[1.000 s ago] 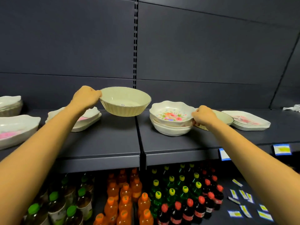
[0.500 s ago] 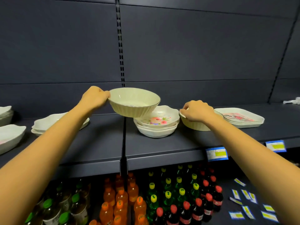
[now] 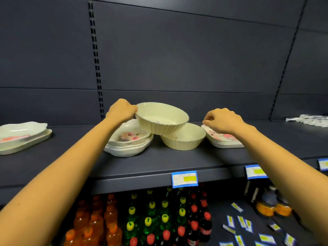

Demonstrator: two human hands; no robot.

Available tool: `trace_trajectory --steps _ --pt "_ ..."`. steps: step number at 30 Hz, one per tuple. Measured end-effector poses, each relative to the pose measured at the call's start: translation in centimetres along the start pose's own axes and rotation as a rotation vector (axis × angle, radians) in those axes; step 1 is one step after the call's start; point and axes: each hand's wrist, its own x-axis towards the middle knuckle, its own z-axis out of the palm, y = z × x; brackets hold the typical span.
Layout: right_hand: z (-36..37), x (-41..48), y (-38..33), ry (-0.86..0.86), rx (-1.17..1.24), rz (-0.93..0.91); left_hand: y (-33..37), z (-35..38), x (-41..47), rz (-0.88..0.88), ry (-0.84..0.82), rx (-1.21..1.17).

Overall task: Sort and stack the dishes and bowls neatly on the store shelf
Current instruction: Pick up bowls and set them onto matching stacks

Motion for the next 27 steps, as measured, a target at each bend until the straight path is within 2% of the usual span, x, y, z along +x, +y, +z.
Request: trace_trajectory --steps 8,15,21,27 --pt "0.0 0.9 4.5 -0.002 0.017 -0.065 3.4 6.7 0.3 -0.005 0.044 0.275" --pt "0.1 1.6 5.9 0.000 0.030 -0.116 3.9 9.3 0.7 0.023 -0.004 0.494" --pt "0.2 2.3 4.4 -0.006 0.055 -0.197 4.0 8.2 -0.7 0.206 0.140 0.741" --pt "0.9 2.8 -0.4 0.008 0.096 -0.337 1.6 3.5 -2.9 0.315 0.277 0.703"
